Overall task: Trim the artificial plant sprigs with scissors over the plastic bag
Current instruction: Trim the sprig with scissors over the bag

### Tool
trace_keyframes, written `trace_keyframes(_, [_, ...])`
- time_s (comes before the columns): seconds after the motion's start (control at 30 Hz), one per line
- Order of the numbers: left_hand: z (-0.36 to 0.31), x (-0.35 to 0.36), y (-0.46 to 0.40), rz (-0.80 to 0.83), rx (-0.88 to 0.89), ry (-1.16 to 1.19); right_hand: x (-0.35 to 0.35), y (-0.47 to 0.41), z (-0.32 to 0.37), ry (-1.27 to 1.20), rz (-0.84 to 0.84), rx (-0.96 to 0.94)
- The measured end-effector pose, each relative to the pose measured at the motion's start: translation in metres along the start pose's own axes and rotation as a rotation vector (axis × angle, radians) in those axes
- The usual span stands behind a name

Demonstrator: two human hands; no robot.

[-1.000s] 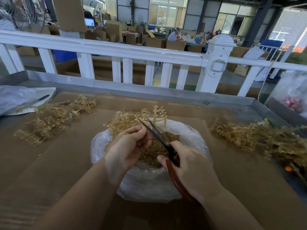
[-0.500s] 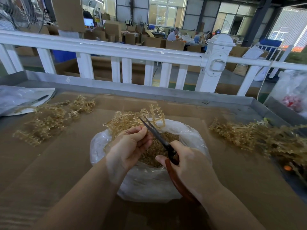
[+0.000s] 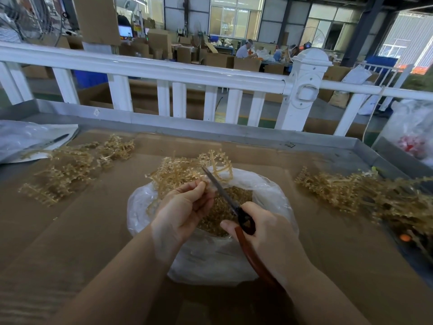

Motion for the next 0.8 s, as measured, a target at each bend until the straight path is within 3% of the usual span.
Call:
trace_keyframes(0.1, [-0.005,0.001,0.002,0.035,0.114,-0.048,-0.009,-0.005,-0.005,-0.282,-0.027,0.14])
trace_keyframes(0.17, [-0.01,0.005,0.006,0.169,0.243,-0.183,-0.011,-0.013,-0.007,-0.509,-0.016,0.265])
trace_keyframes(0.3, [-0.015,0.022,0.022,0.578,0.539,-0.784,-0.004,-0.03,-0.014,-1.068,0.052,0.55])
trace_keyframes(0.37, [-0.014,0.027,0.028,0.678,0.711,-1.055,-0.005,-0.035,-0.018,-1.091,0.055,0.62])
trace_keyframes(0.43, [-0.012,0.032,0.033,0.729,0.811,-1.159,-0.01,-0.036,-0.023,-1.057,-0.012,0.628])
trace_keyframes(0.5, [-0.013,0.033,0.033,0.718,0.821,-1.155,-0.014,-0.034,-0.023,-1.062,-0.058,0.611])
trace_keyframes(0.6, [-0.012,0.024,0.025,0.664,0.62,-0.971,-0.016,-0.031,-0.022,-1.011,-0.053,0.548])
trace_keyframes(0.7, [-0.022,0.011,0.017,0.388,0.421,-0.583,-0.023,-0.027,-0.018,-0.909,-0.028,0.47])
trace_keyframes(0.8, [-0.028,0.007,0.01,0.225,0.363,-0.516,-0.026,-0.024,-0.01,-0.795,0.068,0.367])
Point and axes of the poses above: each hand's wrist, its own y-axis away from the middle knuckle, its own x-axis out of the palm, z = x × y, the point moved 6 cm from there along -y, towards the middle knuckle, and after that the axes turned 14 degrees about x, right-handed, at the moved point
